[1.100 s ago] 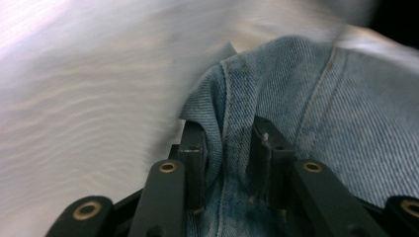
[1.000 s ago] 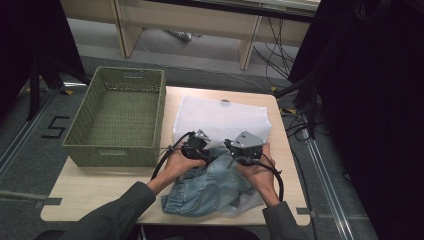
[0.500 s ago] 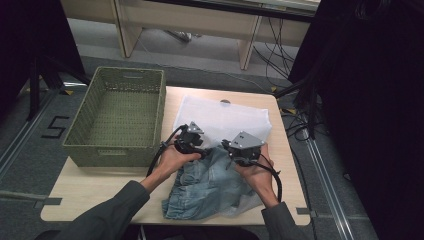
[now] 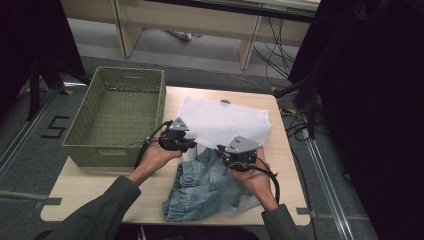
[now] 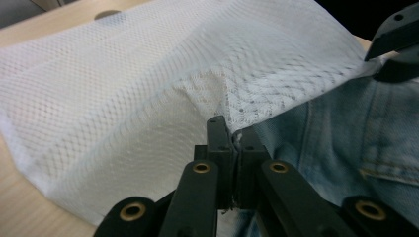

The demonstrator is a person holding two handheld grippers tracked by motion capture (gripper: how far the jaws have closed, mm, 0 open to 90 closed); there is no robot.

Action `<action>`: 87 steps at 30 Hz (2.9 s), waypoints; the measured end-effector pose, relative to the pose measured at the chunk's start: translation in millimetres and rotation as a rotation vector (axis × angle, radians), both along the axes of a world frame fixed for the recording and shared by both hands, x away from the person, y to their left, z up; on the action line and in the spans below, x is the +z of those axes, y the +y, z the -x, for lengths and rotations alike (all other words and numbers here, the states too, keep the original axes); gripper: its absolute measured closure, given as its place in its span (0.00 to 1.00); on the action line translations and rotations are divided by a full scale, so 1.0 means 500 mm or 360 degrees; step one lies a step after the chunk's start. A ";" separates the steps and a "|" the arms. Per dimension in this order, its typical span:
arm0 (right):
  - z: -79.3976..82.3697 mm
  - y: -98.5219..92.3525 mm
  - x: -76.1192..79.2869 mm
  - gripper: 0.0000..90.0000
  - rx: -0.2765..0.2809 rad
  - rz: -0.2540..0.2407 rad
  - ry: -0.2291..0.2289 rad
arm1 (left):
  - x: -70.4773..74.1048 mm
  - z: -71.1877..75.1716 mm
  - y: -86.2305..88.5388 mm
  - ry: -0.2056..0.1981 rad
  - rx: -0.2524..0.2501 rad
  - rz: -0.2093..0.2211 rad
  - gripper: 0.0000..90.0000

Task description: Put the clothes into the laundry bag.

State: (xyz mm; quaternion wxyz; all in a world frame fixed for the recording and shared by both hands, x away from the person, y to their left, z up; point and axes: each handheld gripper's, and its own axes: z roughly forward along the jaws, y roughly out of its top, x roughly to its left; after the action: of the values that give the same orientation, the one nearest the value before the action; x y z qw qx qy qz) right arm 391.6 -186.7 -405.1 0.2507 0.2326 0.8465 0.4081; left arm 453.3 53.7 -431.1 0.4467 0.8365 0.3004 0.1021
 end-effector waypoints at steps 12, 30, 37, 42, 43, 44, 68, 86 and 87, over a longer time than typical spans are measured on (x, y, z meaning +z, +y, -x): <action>0.081 -0.005 0.010 0.41 0.0260 -0.0031 0.0298 | -0.002 -0.008 0.011 0.0097 -0.0010 0.0091 0.98; 0.069 -0.029 -0.061 0.91 0.0109 0.0313 0.0245 | -0.005 -0.005 0.006 0.0045 -0.0010 0.0049 0.99; 0.040 -0.064 -0.008 0.95 -0.0050 0.0224 0.0139 | -0.002 -0.002 0.002 0.0043 -0.0024 0.0055 0.99; -0.021 -0.087 -0.122 0.96 -0.0256 0.0334 0.0444 | -0.005 -0.003 0.002 0.0044 -0.0028 0.0042 0.99; -0.023 -0.090 -0.142 0.95 -0.0278 0.0288 0.0483 | -0.005 -0.004 0.003 0.0049 -0.0029 0.0052 0.99; -0.025 -0.094 -0.139 0.94 -0.0278 0.0269 0.0494 | -0.005 -0.005 0.003 0.0050 -0.0027 0.0063 0.99; 0.121 0.071 -0.017 0.35 0.0362 0.0082 0.0410 | -0.004 -0.010 0.006 0.0066 -0.0007 0.0082 0.98; 0.045 0.008 0.034 0.85 -0.0125 0.0265 0.0034 | 0.009 0.000 0.001 -0.0006 -0.0046 -0.0009 0.99; 0.033 -0.004 0.035 0.86 -0.0146 0.0294 0.0008 | 0.010 0.000 -0.001 -0.0005 -0.0034 0.0007 0.99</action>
State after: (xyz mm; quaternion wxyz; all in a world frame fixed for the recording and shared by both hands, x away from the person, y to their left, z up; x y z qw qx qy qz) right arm 375.1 -188.8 -387.7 0.2875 0.2479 0.8696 0.3158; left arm 453.1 53.1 -426.3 0.4500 0.8386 0.2908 0.0980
